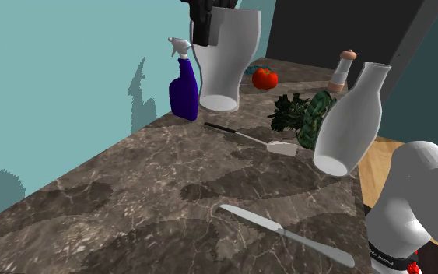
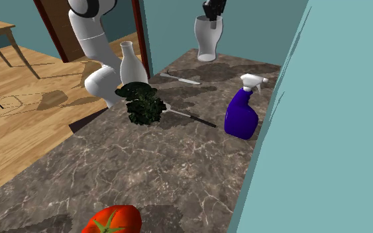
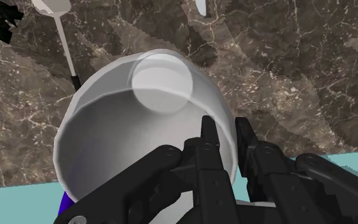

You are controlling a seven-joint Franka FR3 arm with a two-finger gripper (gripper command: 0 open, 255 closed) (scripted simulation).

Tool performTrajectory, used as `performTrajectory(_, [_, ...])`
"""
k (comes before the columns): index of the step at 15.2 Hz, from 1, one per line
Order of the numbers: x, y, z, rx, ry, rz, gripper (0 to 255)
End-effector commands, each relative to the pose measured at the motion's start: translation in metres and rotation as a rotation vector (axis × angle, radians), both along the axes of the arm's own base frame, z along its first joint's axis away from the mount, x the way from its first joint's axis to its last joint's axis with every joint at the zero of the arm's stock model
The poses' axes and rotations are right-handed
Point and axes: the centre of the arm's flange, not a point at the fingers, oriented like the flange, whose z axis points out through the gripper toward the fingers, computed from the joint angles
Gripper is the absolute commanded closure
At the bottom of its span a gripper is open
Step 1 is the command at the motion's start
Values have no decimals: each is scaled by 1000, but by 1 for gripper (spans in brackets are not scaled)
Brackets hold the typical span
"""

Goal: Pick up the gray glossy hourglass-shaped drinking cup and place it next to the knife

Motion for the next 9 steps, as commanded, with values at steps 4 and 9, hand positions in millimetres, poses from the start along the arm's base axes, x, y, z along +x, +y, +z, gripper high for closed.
performTrajectory(4, [1, 2, -28, 0, -1, 0, 255])
performTrajectory(9, [1, 2, -54, 0, -1, 0, 255])
